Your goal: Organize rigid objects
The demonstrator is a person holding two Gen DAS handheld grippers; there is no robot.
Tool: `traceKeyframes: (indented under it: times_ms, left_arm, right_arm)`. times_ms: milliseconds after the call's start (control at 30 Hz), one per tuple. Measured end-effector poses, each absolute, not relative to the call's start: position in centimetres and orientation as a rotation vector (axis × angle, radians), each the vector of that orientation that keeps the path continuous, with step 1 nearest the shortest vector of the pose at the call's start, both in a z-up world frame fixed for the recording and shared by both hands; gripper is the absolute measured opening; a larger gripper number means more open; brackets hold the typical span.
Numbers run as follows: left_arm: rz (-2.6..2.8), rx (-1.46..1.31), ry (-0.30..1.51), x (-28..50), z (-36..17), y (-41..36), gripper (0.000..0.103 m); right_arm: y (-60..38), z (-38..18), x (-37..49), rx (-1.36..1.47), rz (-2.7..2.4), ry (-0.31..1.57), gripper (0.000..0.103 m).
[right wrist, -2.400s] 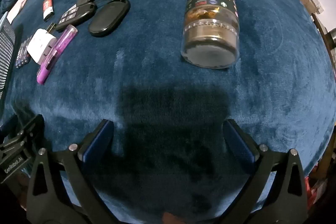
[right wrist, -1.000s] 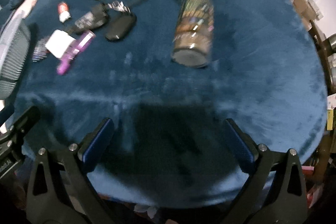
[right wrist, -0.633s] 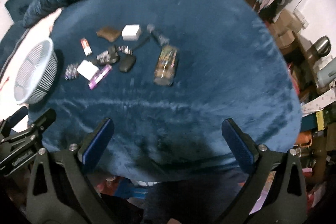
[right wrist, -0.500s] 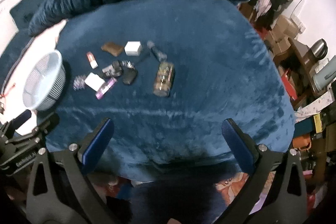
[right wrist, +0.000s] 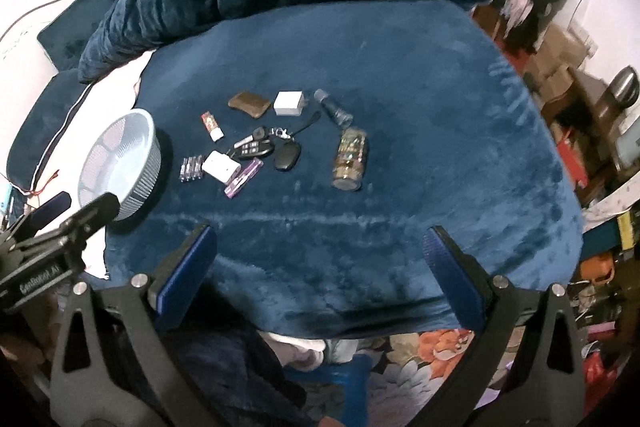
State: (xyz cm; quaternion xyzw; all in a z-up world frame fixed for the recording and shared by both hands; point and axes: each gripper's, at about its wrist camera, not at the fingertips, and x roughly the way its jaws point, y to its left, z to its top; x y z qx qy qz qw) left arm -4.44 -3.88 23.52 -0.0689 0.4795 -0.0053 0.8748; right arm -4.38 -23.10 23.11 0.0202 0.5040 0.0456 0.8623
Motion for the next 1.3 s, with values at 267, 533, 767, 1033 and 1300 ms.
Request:
traceKeyframes:
  times_ms: [267,533,767,1033,1300]
  left_arm:
    - [-0.007,-0.104,1.133,2.3,16.1,-4.4,0.102]
    - [-0.019,-0.139,1.220,6.7,9.3,-3.6,0.098]
    - [0.030,-0.272,1.262,8.3,6.6,-2.6,0.090]
    - [0.146,-0.361,1.347,11.0,3.6,-3.3,0.084]
    - [0.282,-0.391,1.372,12.7,1.2,-4.4,0.071]
  right_arm:
    - [-27.3,16.3,3.1,0.116,0.026,1.169,0.103]
    - [-28.9,10.4,8.6,0.171,-0.025,1.251,0.102]
    - [-28.6,7.4,11.6,0.153,-0.035,1.319,0.074]
    - [-29.1,6.1,11.2,0.114,-0.010,1.374,0.048]
    - [-30.9,6.8,10.2,0.128,0.047,1.391,0.049]
